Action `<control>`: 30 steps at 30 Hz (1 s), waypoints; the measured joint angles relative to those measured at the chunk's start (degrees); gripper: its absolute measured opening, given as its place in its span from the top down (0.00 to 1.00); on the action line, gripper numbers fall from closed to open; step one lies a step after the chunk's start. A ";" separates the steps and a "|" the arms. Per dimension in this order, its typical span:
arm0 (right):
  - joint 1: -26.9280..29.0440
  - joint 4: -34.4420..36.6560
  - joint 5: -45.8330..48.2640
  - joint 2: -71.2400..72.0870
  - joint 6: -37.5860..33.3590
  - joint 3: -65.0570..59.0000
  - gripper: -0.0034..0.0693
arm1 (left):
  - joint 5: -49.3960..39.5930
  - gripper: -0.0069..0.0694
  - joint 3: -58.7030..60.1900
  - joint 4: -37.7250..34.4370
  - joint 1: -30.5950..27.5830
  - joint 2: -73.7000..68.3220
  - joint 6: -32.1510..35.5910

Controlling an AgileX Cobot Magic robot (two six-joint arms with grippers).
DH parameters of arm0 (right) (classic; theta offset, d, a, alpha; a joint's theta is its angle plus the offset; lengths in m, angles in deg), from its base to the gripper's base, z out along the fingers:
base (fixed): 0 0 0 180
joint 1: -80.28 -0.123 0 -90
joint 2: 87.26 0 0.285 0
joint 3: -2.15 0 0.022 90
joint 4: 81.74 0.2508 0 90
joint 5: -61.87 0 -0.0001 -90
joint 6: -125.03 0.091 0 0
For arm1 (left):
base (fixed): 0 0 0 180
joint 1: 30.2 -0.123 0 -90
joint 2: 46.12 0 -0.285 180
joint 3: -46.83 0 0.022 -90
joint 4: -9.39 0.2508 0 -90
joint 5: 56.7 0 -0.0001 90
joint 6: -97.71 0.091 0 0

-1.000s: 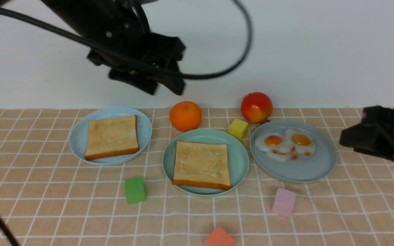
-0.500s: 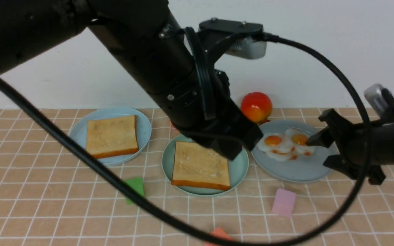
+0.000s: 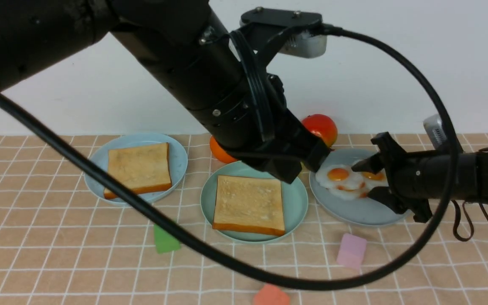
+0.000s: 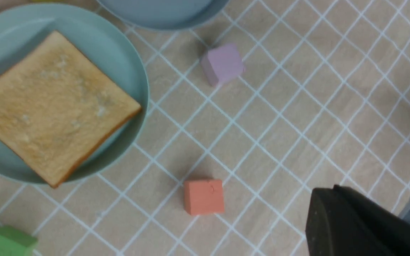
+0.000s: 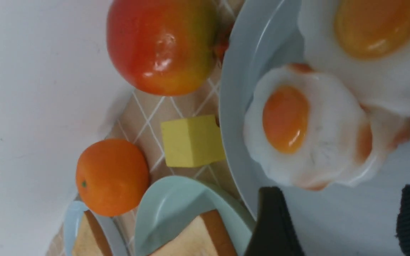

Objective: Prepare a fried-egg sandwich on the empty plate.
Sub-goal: Use the right arm to grab a fried egg

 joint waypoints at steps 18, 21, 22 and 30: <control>0.00 0.92 0.60 -5.90 1.24 5.22 0.33 | -1.89 0.93 0.00 0.06 0.00 0.00 -0.02; 0.00 0.92 0.60 -6.75 1.24 5.80 0.33 | -2.13 0.93 0.00 0.06 0.00 0.00 -0.02; 0.00 0.92 0.60 -7.17 1.58 5.86 0.33 | -2.20 0.93 0.00 0.01 0.00 0.00 -0.02; 0.00 1.34 1.45 -8.64 2.75 6.31 0.33 | -2.32 0.93 0.00 0.05 0.00 0.00 -0.02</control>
